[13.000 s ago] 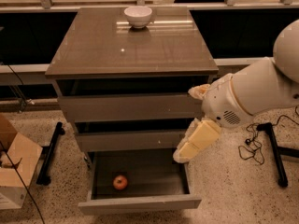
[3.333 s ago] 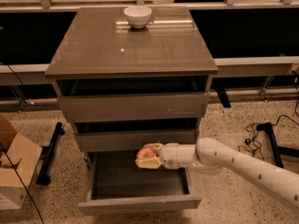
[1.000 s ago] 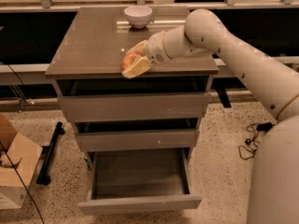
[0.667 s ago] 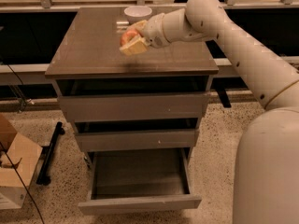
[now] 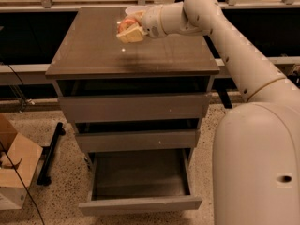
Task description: Pick apple from bottom drawer and place on counter
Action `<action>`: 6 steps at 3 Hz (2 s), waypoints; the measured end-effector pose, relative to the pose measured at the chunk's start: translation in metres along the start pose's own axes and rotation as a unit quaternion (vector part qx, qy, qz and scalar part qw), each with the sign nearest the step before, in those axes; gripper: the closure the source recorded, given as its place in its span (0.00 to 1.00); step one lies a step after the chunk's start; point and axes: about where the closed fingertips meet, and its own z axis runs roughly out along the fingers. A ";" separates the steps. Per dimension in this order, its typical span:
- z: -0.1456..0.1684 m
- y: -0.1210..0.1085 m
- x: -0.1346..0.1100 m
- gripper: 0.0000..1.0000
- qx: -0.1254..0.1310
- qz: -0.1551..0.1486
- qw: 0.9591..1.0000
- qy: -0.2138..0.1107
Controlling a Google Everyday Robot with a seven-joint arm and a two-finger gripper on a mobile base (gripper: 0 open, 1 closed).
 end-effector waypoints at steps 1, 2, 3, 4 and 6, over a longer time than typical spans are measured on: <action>0.015 -0.011 0.022 1.00 -0.003 0.044 0.999 0.003; 0.022 -0.016 0.040 1.00 -0.009 0.078 0.997 0.020; 0.024 -0.017 0.059 1.00 -0.017 0.106 0.993 0.048; 0.023 -0.014 0.076 0.84 -0.029 0.131 0.988 0.077; 0.019 -0.012 0.082 0.38 -0.037 0.147 0.984 0.092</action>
Offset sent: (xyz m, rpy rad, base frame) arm 0.0508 -0.0178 -0.0561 0.0043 0.2544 -0.0902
